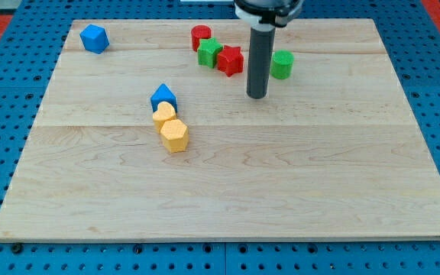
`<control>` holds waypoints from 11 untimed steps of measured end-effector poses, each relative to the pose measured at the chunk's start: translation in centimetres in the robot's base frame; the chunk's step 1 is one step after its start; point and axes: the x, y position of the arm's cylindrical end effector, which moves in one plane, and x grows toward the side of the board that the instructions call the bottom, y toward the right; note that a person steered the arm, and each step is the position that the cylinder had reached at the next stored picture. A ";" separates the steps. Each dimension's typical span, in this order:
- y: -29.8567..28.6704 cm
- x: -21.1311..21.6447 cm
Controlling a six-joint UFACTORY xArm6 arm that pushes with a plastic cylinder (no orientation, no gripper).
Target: Move the blue triangle to top center
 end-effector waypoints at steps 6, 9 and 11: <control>-10.9 -0.7; 0.4 -4.6; 1.9 -9.9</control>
